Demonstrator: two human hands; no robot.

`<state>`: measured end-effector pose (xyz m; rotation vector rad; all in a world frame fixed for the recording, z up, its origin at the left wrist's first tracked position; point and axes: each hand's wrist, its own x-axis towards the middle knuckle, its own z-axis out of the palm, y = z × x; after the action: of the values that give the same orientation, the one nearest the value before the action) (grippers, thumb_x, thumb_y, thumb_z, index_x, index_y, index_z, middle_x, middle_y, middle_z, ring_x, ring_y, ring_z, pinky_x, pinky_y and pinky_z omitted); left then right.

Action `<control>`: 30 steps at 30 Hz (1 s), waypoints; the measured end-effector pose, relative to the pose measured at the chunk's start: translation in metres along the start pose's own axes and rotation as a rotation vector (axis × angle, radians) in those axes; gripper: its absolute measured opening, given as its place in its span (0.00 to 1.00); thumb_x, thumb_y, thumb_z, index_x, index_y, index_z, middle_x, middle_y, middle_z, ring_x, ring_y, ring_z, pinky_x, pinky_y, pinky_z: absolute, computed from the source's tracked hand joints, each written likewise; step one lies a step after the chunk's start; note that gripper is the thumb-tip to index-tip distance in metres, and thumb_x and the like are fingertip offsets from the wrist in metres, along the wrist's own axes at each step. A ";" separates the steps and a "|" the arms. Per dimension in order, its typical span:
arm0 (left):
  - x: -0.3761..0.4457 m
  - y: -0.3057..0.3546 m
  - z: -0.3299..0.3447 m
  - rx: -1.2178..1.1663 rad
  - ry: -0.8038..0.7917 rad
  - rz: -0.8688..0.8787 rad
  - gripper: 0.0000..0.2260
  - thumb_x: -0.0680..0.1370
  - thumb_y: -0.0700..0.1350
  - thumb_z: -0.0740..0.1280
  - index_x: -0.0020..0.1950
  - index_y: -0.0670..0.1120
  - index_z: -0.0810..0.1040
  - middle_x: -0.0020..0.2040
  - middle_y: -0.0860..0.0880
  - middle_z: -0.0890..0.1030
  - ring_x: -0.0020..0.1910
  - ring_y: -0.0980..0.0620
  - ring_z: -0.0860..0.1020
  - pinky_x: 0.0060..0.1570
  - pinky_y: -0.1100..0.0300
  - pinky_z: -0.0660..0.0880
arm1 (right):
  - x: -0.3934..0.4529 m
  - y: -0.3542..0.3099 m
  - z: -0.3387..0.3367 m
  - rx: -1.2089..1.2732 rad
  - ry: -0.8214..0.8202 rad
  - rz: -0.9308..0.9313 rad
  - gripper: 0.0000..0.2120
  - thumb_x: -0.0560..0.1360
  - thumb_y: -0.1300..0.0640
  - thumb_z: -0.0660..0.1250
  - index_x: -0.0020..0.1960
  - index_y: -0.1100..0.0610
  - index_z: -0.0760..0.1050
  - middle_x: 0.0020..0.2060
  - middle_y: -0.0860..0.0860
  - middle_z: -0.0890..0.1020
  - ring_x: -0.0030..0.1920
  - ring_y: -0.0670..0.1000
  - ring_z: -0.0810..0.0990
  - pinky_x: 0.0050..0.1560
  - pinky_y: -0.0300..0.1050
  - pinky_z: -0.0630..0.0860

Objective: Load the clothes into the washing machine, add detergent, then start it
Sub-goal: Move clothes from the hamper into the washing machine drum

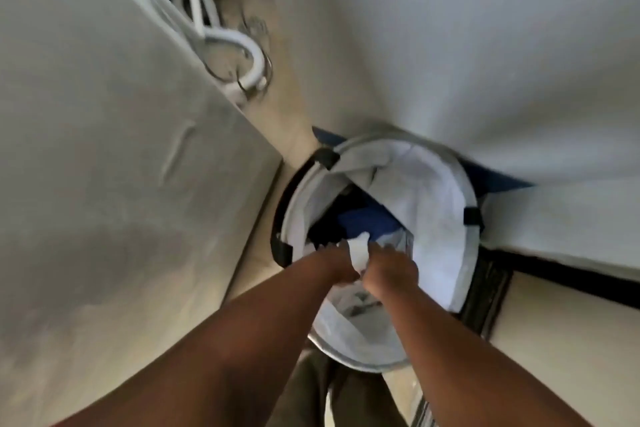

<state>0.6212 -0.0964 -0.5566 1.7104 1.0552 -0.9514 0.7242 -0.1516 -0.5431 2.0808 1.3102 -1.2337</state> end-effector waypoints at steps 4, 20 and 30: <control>0.093 -0.033 0.058 0.001 -0.029 -0.215 0.37 0.78 0.56 0.62 0.79 0.43 0.47 0.77 0.40 0.55 0.75 0.38 0.59 0.73 0.46 0.59 | 0.069 -0.005 0.040 0.036 -0.048 -0.011 0.30 0.75 0.54 0.65 0.74 0.54 0.59 0.70 0.57 0.65 0.67 0.59 0.71 0.63 0.54 0.71; 0.109 -0.043 0.061 0.146 0.054 -0.072 0.17 0.76 0.52 0.63 0.64 0.51 0.75 0.63 0.49 0.78 0.62 0.46 0.75 0.59 0.52 0.70 | 0.116 0.014 0.083 -0.174 -0.063 -0.176 0.19 0.75 0.52 0.66 0.65 0.47 0.71 0.62 0.54 0.73 0.62 0.57 0.74 0.56 0.51 0.73; -0.042 0.007 -0.015 0.262 0.255 0.029 0.18 0.76 0.49 0.63 0.66 0.50 0.72 0.64 0.45 0.74 0.65 0.43 0.71 0.60 0.51 0.69 | -0.022 0.007 -0.021 -0.074 0.059 -0.112 0.23 0.73 0.46 0.67 0.66 0.47 0.69 0.63 0.53 0.73 0.63 0.57 0.73 0.58 0.50 0.74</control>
<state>0.6149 -0.0948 -0.5117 2.1013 1.1018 -0.8997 0.7359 -0.1520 -0.5147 2.0310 1.4933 -1.1586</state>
